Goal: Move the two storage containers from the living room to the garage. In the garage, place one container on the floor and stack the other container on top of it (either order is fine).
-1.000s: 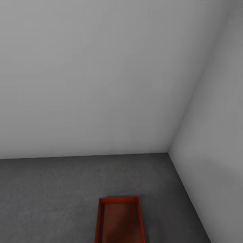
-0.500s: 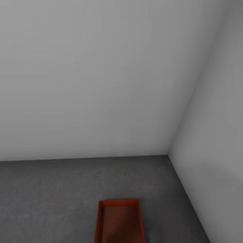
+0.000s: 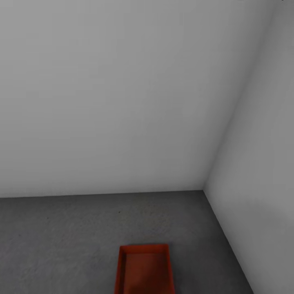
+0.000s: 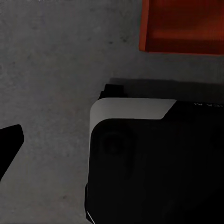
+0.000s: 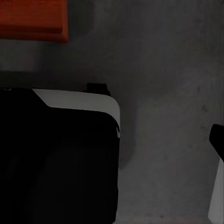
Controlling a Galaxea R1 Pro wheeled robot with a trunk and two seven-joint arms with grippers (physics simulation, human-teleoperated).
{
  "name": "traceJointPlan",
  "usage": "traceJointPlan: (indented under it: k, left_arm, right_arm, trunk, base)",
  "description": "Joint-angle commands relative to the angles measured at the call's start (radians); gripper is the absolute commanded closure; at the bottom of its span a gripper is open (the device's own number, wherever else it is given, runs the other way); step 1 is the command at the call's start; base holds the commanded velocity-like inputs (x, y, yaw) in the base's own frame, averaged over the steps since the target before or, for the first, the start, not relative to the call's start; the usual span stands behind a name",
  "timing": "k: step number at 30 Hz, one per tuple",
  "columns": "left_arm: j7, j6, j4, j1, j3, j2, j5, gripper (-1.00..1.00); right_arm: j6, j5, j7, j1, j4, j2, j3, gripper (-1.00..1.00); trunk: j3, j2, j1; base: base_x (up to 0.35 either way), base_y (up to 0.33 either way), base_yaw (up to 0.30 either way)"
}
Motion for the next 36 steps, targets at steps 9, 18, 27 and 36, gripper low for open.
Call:
traceJointPlan:
  k: [9,18,27,36]
  left_arm:
    - [0.0,0.0,0.0,0.0,0.0,0.0,0.005,-1.0]
    - [-0.003,-0.005,0.0,0.0,0.0,0.004,0.005,-1.0]
    - [-0.004,-0.004,0.0,0.0,0.0,0.005,0.005,-1.0]
    - [-0.004,-0.003,0.001,0.0,0.0,0.005,0.005,-1.0]
  right_arm:
    - [-0.006,-0.01,-0.001,-0.001,0.003,0.001,0.008,-1.0]
    - [-0.006,-0.01,-0.001,-0.001,0.003,0.001,0.008,-1.0]
    - [-0.006,-0.009,-0.001,-0.001,0.003,0.001,0.008,-1.0]
    - [-0.006,-0.009,-0.001,-0.001,0.003,0.001,0.008,-1.0]
  trunk:
    - [0.013,-0.001,0.0]
    - [0.027,-0.001,0.0]
    - [0.041,-0.001,0.0]
    - [0.055,-0.001,0.0]
  base:
    - [0.0,0.0,0.0]
    - [0.0,0.0,0.0]
    - [-0.083,0.0,0.0]
    - [-0.326,0.0,0.0]
